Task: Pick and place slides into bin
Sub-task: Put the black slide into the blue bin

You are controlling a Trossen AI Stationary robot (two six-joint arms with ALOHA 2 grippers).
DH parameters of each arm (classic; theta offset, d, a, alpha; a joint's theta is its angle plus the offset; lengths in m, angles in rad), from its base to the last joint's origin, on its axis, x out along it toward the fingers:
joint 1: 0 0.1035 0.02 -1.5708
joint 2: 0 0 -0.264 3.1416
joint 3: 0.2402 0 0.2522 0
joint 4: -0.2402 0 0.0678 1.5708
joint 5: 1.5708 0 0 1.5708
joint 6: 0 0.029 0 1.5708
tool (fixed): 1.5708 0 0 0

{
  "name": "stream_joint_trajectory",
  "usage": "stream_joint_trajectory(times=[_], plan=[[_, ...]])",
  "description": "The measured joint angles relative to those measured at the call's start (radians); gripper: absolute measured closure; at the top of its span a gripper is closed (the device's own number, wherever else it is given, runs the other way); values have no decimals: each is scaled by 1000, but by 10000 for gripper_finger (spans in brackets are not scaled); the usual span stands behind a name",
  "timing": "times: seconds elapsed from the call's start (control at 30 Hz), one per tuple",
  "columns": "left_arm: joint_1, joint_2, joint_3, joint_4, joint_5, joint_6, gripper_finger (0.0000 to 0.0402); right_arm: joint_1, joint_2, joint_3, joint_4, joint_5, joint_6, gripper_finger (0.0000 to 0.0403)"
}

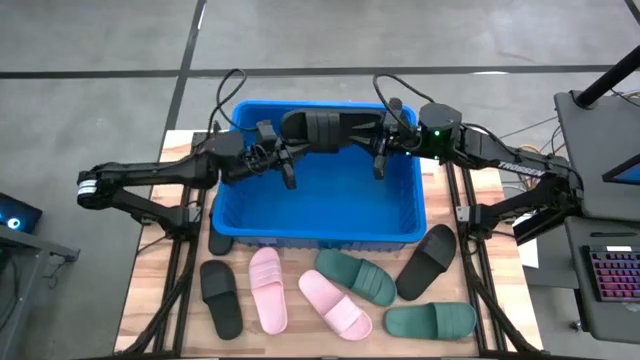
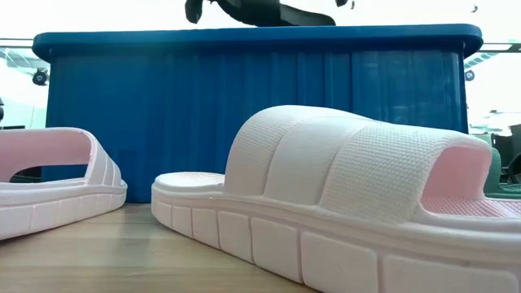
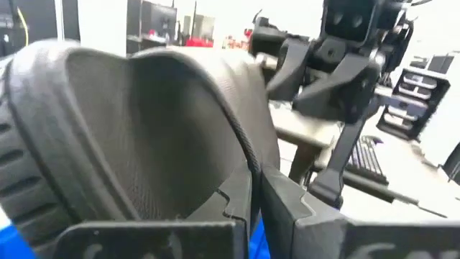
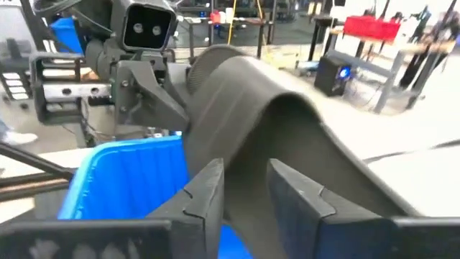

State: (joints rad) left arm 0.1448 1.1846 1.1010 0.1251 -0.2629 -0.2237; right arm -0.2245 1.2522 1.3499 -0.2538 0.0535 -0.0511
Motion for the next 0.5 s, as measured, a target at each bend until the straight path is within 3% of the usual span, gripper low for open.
stream_joint_trajectory(times=[0.2, 0.43, 0.5], plan=[[3, -63, -8, -89, 28, -68, 401, 3, -31, 0, 5, 17, -216, 245], [31, -78, -14, -151, 117, -251, 401, 95, -23, 0, 12, 24, -758, 195], [41, -72, -15, -154, 160, -297, 401, 115, -13, 0, 21, 28, -830, 189]])
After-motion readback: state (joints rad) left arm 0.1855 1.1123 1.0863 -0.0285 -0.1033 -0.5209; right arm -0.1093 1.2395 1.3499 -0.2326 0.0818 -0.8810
